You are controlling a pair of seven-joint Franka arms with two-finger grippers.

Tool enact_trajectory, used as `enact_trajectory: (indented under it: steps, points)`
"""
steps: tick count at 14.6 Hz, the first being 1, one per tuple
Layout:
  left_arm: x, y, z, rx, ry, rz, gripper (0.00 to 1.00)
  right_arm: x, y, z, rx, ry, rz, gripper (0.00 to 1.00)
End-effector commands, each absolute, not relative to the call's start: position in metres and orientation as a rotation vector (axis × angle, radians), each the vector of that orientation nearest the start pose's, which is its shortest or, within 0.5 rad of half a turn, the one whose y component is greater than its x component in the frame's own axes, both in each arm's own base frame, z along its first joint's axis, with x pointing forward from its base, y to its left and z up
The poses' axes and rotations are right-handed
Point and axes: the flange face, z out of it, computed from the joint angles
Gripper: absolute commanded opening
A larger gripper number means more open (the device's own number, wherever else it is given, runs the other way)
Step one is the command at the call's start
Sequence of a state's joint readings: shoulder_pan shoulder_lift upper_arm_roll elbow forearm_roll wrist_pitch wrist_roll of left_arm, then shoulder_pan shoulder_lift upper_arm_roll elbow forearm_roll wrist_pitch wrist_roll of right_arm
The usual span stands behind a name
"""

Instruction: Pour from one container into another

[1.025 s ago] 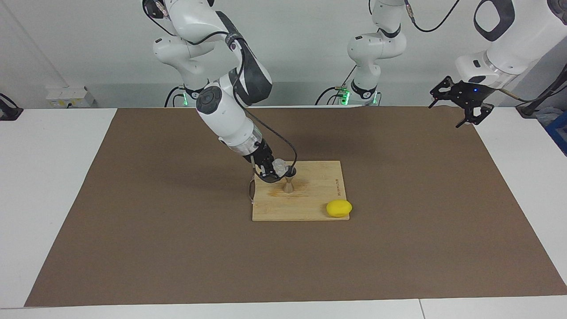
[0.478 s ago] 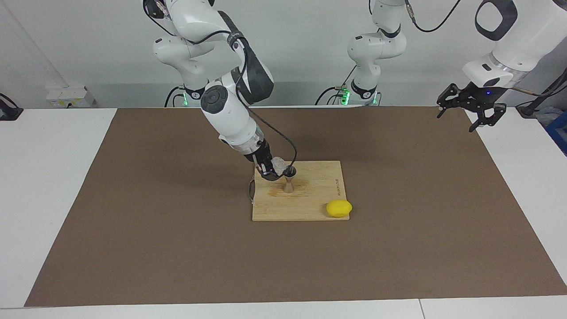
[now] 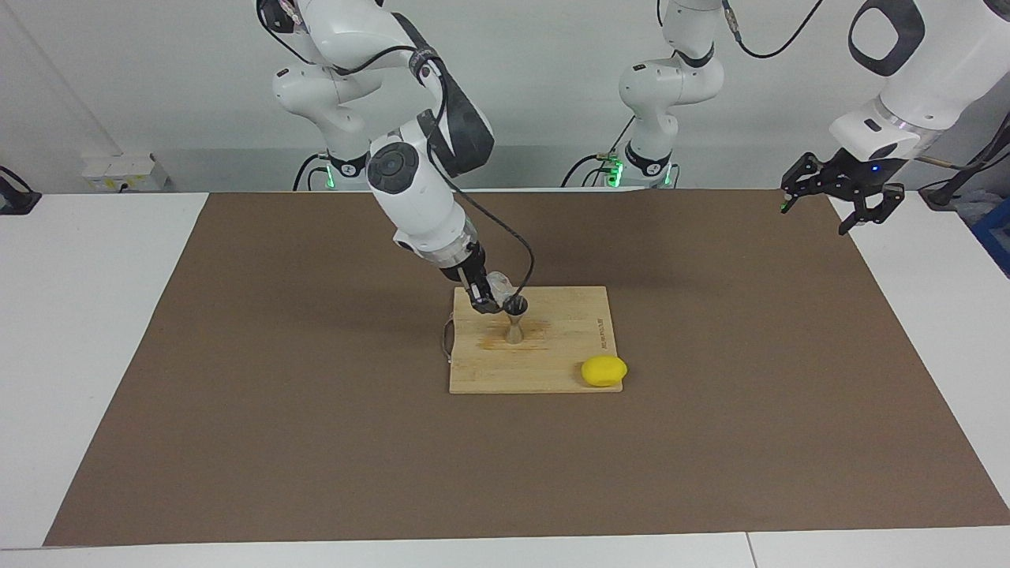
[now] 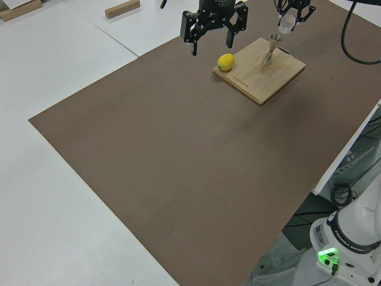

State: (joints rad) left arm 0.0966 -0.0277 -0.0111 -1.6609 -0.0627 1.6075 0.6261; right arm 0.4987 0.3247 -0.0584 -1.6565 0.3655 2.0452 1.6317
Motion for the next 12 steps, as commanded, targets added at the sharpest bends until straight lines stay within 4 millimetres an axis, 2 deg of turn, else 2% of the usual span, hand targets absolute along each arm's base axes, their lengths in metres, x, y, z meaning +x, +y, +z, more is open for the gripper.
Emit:
enact_trajectory:
  steps: [1, 5, 6, 9, 12]
  points:
    - [0.54, 0.04, 0.601, -3.083, 0.824, 0.011, 1.0, 0.59, 0.309, 0.434, -2.293, 1.857, 0.282, 0.0]
    - [0.541, 0.046, 0.601, -3.056, 0.794, 0.009, 1.0, 0.594, 0.312, 0.44, -2.275, 1.878, 0.252, 0.0]
    - [0.541, 0.043, 0.602, -3.057, 0.748, 0.007, 1.0, 0.595, 0.312, 0.438, -2.265, 1.897, 0.253, 0.0]
    - [0.537, 0.036, 0.596, -3.119, 0.419, 0.037, 1.0, 0.591, 0.32, 0.436, -2.272, 1.914, 0.236, 0.0]
    - [0.531, 0.045, 0.592, -3.132, 0.325, 0.052, 1.0, 0.592, 0.323, 0.441, -2.257, 1.932, 0.211, 0.0]
